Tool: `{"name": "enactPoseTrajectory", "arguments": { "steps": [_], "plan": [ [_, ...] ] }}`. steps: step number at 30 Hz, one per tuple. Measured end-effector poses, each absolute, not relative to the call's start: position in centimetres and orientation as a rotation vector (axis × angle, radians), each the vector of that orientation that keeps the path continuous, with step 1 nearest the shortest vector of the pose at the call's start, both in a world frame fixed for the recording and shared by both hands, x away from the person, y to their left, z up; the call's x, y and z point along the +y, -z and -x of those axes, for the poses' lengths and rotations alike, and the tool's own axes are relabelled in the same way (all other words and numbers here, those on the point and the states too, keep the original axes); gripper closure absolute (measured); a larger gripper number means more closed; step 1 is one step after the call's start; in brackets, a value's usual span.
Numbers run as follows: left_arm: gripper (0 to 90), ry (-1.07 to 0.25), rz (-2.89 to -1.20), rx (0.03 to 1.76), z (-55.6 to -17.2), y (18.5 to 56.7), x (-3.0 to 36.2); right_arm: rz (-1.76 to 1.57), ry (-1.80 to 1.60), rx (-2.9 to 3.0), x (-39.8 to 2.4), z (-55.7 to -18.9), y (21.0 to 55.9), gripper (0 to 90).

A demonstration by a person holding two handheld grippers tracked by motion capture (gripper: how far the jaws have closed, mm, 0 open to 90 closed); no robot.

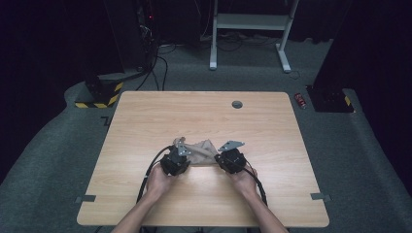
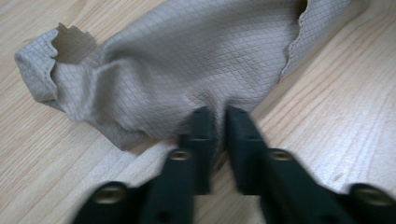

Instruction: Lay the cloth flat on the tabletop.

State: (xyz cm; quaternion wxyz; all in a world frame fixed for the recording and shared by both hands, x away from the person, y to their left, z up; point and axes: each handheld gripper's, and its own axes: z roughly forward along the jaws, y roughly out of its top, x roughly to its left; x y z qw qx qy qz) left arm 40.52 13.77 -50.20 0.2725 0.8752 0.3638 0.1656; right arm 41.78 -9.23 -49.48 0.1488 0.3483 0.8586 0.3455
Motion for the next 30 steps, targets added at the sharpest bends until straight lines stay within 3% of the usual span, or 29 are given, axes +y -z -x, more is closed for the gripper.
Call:
{"name": "enactPoseTrajectory", "arguments": {
  "steps": [2, 11, 22, 30],
  "plan": [
    [89.2, -0.426, -2.371, 0.962, -40.7, 49.7, 13.9, -0.982, -1.000, 2.471, -9.3, -41.5, 49.2, 87.6],
    [89.5, -0.361, -2.219, 0.954, -40.1, 45.1, 15.9, -0.890, -1.103, 2.423, -10.7, -38.9, 47.1, 87.2],
    [88.5, -0.342, -2.283, 1.003, -39.2, 46.9, 16.2, -0.835, -1.026, 2.535, -12.0, -34.8, 50.4, 85.8],
    [67.6, -0.436, -2.249, 1.050, -38.2, 47.7, 15.9, -0.929, -1.141, 2.396, -12.9, -35.7, 48.3, 73.0]
  ]
}}
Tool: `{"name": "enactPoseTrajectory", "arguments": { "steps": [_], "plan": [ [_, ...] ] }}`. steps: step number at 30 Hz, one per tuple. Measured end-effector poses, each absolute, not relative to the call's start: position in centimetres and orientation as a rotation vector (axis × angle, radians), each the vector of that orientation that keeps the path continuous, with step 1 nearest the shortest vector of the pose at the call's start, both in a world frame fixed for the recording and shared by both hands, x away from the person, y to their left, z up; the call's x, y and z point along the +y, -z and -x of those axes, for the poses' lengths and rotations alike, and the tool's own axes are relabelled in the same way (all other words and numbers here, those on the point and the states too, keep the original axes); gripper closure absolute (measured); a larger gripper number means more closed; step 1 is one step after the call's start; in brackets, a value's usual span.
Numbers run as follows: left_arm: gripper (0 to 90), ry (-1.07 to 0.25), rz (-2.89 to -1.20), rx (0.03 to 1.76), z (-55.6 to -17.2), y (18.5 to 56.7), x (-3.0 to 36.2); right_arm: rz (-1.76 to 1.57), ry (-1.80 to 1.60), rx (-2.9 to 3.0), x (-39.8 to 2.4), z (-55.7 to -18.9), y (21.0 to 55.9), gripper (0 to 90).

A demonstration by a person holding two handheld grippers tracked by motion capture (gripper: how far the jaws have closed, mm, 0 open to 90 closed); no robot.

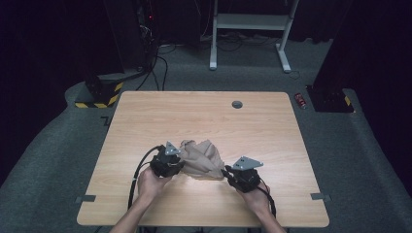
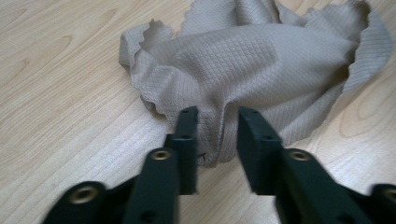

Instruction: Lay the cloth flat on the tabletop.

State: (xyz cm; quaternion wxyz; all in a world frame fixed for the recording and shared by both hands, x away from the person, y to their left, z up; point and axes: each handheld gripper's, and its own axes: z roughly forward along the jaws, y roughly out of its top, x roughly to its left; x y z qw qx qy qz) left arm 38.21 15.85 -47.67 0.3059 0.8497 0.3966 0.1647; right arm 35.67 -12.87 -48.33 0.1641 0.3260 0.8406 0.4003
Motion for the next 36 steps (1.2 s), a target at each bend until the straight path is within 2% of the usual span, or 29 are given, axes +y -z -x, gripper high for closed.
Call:
{"name": "enactPoseTrajectory", "arguments": {
  "steps": [1, 4, 7, 10, 12, 14, 15, 16, 20, 24, 28, 30, 34, 36],
  "plan": [
    [62.1, -0.445, -2.254, 1.059, -38.2, 47.8, 15.7, -0.959, -1.142, 2.380, -12.7, -36.4, 48.2, 70.4],
    [54.1, -0.464, -2.270, 1.095, -38.3, 48.6, 15.6, -1.064, -1.149, 2.360, -12.1, -38.3, 48.2, 63.8],
    [50.5, -0.457, -2.268, 1.134, -38.6, 49.4, 15.6, -1.151, -1.117, 2.383, -11.3, -40.4, 48.6, 60.8],
    [48.9, -0.445, -2.247, 1.163, -38.8, 49.8, 15.8, -1.198, -1.064, 2.436, -10.8, -41.8, 49.5, 61.8],
    [48.5, -0.442, -2.244, 1.170, -38.9, 50.1, 15.9, -1.225, -1.034, 2.478, -10.6, -42.4, 50.3, 67.3],
    [48.6, -0.434, -2.245, 1.167, -38.9, 50.4, 15.7, -1.228, -1.054, 2.542, -10.8, -42.7, 50.8, 81.6],
    [49.2, -0.429, -2.247, 1.164, -38.9, 50.4, 15.7, -1.208, -1.064, 2.543, -11.0, -42.6, 50.8, 88.1],
    [49.9, -0.433, -2.251, 1.155, -38.9, 50.4, 15.7, -1.191, -1.077, 2.541, -11.2, -42.5, 50.8, 89.0],
    [51.6, -0.432, -2.256, 1.156, -38.8, 50.5, 15.6, -1.135, -1.117, 2.471, -12.7, -40.9, 49.5, 89.7],
    [49.1, -0.431, -2.265, 1.167, -38.5, 50.6, 15.7, -1.101, -1.096, 2.382, -15.2, -38.1, 48.4, 89.6],
    [48.5, -0.436, -2.264, 1.162, -37.9, 50.6, 15.8, -1.090, -1.038, 2.366, -16.9, -35.2, 49.0, 89.5],
    [48.6, -0.421, -2.256, 1.165, -37.7, 50.7, 15.9, -1.112, -0.998, 2.399, -17.4, -34.1, 50.0, 88.7],
    [50.2, -0.418, -2.256, 1.148, -37.5, 50.7, 15.8, -1.164, -1.017, 2.375, -17.8, -33.6, 50.4, 72.9],
    [52.7, -0.409, -2.244, 1.145, -37.4, 50.7, 15.6, -1.197, -1.065, 2.327, -17.9, -34.1, 49.7, 68.5]
  ]
}}
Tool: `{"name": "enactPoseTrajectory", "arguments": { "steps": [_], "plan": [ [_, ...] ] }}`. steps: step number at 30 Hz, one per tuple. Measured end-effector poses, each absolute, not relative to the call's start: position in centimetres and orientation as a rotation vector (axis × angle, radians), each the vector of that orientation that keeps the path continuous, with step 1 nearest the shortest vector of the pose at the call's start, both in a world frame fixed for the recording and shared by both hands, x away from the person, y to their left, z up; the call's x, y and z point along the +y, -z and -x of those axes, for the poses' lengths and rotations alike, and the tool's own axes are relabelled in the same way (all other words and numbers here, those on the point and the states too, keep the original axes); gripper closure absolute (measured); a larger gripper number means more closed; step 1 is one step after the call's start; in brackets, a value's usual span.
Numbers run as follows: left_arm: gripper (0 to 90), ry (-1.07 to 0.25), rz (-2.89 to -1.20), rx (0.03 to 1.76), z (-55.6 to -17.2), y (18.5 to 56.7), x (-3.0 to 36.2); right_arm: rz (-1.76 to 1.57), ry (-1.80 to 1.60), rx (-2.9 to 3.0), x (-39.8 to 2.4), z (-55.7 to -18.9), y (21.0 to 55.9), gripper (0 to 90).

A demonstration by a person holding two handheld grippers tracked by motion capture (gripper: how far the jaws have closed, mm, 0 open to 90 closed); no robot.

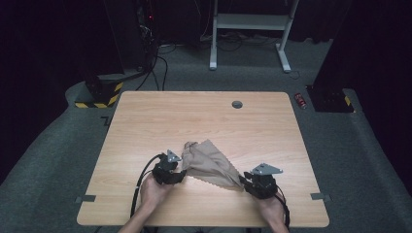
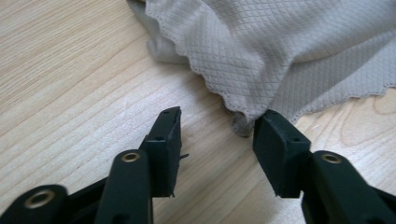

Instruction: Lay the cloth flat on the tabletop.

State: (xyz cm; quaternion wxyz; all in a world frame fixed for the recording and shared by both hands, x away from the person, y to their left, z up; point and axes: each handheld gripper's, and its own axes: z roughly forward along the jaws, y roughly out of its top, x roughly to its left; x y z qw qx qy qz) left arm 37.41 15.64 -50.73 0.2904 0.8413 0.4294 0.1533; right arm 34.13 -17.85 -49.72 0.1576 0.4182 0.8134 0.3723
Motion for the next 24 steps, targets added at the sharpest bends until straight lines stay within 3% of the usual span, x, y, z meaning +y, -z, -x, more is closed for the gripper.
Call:
{"name": "enactPoseTrajectory", "arguments": {
  "steps": [7, 9, 11, 13, 17, 24],
  "plan": [
    [76.7, -0.387, -2.240, 1.080, -37.3, 50.2, 15.0, -1.183, -0.980, 2.377, -14.7, -38.4, 49.8, 66.3],
    [82.9, -0.383, -2.254, 1.062, -37.4, 50.2, 14.7, -1.201, -0.940, 2.402, -14.0, -39.3, 50.5, 70.4],
    [87.8, -0.372, -2.260, 1.048, -37.5, 50.1, 14.6, -1.209, -0.905, 2.435, -13.7, -39.9, 51.0, 80.5],
    [88.6, -0.365, -2.253, 1.044, -37.4, 49.9, 14.6, -1.189, -0.901, 2.432, -13.7, -40.0, 51.0, 89.2],
    [88.8, -0.384, -2.256, 1.038, -36.7, 49.3, 15.3, -1.154, -0.869, 2.378, -14.4, -39.4, 50.5, 89.9],
    [85.0, -0.275, -2.282, 1.089, -35.7, 49.8, 17.1, -1.174, -0.832, 2.383, -16.4, -38.4, 50.7, 88.7]
  ]
}}
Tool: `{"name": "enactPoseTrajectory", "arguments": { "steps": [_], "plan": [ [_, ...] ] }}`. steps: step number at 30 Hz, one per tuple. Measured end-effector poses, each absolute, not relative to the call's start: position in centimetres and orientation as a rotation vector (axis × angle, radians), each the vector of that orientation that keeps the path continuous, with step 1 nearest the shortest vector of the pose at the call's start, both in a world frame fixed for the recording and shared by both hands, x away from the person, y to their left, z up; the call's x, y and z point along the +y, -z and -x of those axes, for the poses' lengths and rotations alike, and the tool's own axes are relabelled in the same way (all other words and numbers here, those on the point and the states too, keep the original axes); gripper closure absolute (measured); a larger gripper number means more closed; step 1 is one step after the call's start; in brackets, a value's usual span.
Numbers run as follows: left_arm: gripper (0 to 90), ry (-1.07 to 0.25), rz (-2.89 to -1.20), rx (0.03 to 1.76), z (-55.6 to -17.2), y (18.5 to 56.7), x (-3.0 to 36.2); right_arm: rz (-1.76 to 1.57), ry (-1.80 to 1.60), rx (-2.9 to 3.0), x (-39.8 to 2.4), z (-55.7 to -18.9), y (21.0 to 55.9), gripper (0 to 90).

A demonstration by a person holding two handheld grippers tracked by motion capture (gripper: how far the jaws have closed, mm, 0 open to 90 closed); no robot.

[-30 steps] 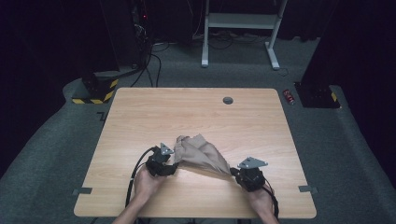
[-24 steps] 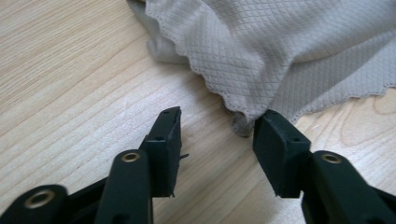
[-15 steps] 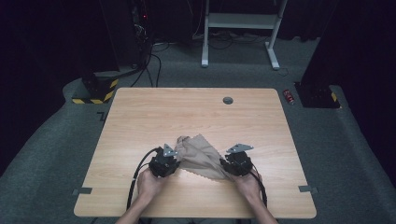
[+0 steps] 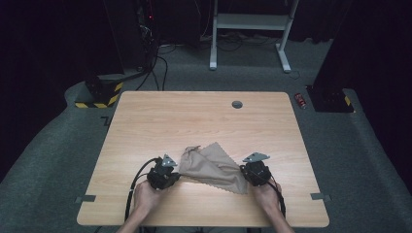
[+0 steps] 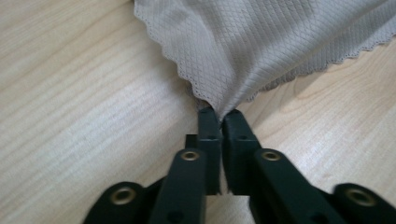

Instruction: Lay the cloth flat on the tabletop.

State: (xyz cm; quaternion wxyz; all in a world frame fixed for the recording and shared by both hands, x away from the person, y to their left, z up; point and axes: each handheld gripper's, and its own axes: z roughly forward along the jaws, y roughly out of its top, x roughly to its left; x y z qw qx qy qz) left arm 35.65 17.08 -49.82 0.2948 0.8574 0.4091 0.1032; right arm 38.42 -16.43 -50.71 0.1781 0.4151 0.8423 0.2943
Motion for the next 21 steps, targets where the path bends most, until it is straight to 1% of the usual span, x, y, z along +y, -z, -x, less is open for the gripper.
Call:
{"name": "enactPoseTrajectory", "arguments": {
  "steps": [2, 3, 6, 8, 12, 14, 17, 21],
  "plan": [
    [74.3, -0.291, -2.240, 1.108, -36.0, 49.4, 17.3, -1.175, -0.843, 2.370, -16.5, -38.4, 50.6, 82.3],
    [66.9, -0.317, -2.228, 1.119, -36.1, 49.1, 17.3, -1.180, -0.873, 2.354, -16.4, -38.5, 50.3, 79.7],
    [54.0, -0.459, -2.216, 1.117, -36.8, 47.8, 16.7, -1.170, -0.914, 2.338, -15.7, -39.0, 49.5, 75.9],
    [51.9, -0.472, -2.188, 1.118, -37.7, 47.3, 16.4, -1.159, -0.924, 2.339, -14.6, -39.7, 49.3, 73.7],
    [49.5, -0.433, -2.156, 1.160, -40.1, 47.2, 15.7, -1.152, -0.920, 2.371, -12.3, -41.6, 49.5, 70.3],
    [49.4, -0.455, -2.164, 1.157, -41.2, 47.3, 15.0, -1.150, -0.911, 2.379, -11.4, -42.3, 49.5, 67.6],
    [49.1, -0.436, -2.152, 1.172, -42.7, 47.5, 14.2, -1.151, -0.885, 2.373, -10.2, -43.4, 49.8, 63.3],
    [49.5, -0.438, -2.166, 1.197, -44.3, 48.0, 13.5, -1.179, -0.854, 2.388, -9.4, -44.4, 50.5, 59.9]
  ]
}}
